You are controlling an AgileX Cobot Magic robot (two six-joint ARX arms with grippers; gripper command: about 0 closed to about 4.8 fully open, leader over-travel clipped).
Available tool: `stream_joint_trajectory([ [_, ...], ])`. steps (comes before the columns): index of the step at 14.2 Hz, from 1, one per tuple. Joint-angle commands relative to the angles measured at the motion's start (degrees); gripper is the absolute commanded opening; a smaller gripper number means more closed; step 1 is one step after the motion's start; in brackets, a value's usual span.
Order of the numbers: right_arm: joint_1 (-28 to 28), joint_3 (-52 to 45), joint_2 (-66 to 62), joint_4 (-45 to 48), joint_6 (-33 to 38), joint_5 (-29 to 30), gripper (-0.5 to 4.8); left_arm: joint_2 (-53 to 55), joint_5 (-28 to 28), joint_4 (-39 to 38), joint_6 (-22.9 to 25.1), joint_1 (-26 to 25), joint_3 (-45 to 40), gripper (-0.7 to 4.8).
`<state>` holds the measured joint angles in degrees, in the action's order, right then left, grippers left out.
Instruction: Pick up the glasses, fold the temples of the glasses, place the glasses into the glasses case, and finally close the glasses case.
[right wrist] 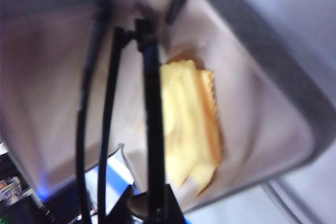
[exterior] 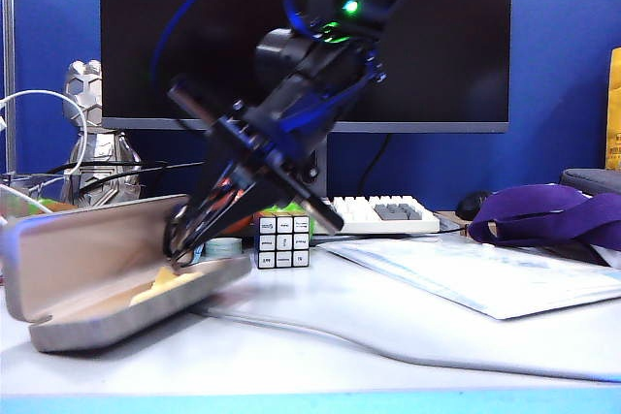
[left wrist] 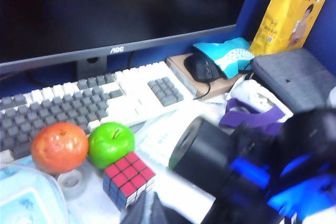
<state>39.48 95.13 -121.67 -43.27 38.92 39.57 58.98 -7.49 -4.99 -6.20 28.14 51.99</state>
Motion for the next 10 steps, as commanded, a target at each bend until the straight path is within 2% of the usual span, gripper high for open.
stream_joint_trajectory([
  [1,1.0,0.1,0.2,1.0,1.8,-3.6,-0.01,-1.2,0.0,0.8,0.2,0.0,0.1,-0.05],
  [4,0.7,0.1,0.2,-0.6,2.9,-5.4,-0.01,-1.3,-0.1,0.8,0.2,0.0,0.1,-0.05],
  [10,0.5,0.1,0.7,-5.6,0.2,-4.9,-0.01,-1.4,0.0,0.8,0.2,0.0,0.1,-0.05],
])
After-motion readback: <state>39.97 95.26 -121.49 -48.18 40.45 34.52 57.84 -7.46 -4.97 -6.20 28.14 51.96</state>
